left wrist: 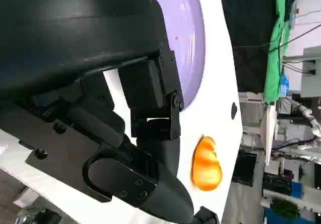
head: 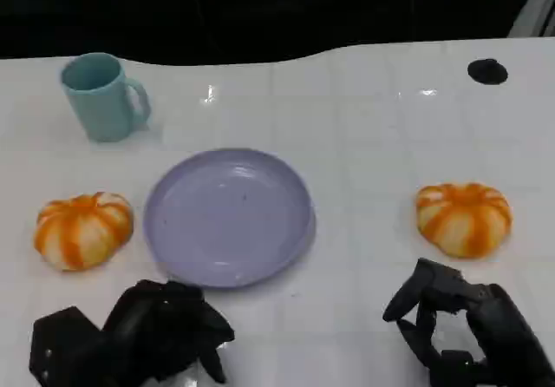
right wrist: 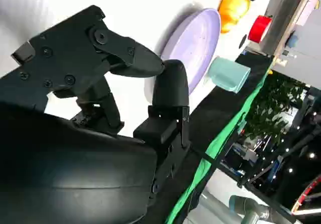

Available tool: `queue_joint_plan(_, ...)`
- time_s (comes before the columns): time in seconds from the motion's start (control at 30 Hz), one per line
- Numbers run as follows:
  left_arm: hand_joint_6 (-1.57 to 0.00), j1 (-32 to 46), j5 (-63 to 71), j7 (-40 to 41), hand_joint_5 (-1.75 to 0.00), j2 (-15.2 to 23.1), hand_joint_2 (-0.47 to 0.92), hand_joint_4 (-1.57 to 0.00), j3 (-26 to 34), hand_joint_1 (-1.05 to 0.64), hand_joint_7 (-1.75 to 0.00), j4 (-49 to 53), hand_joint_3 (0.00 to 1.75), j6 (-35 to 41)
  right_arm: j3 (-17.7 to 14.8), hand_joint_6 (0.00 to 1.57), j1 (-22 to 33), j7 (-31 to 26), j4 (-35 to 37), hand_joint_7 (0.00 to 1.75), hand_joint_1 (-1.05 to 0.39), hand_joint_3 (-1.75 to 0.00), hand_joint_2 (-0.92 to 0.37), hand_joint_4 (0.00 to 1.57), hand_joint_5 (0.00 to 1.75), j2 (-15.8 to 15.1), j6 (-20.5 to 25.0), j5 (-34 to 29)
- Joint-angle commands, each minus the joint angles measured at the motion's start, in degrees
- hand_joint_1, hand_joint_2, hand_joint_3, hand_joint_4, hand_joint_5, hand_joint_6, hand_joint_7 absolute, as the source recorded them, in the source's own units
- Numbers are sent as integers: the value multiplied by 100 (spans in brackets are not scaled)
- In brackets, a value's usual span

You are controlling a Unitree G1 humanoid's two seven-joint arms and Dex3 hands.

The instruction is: Grasp the bread from the table and place it into the plate.

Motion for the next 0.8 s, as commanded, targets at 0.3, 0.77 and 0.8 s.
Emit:
queue_joint_plan(0.3, -157, 30, -12, 10, -97, 60, 80, -146, 36, -105, -46, -29, 0, 32, -37, 64, 22, -48, -7, 140, -28, -97, -54, 76, 175, -61, -60, -4)
queue_joint_plan(0.77, -157, 27, -9, -8, -97, 59, 81, -146, 39, -105, -45, 5, 0, -39, -39, 65, 36, -24, -62, 141, -28, -98, -54, 75, 175, -59, -1, 26)
queue_joint_plan(0.8, -157, 23, -10, -13, -97, 58, 81, -146, 40, -105, -45, 14, 0, -48, -44, 65, 33, -31, -57, 141, -28, -98, -54, 75, 175, -56, -12, 31)
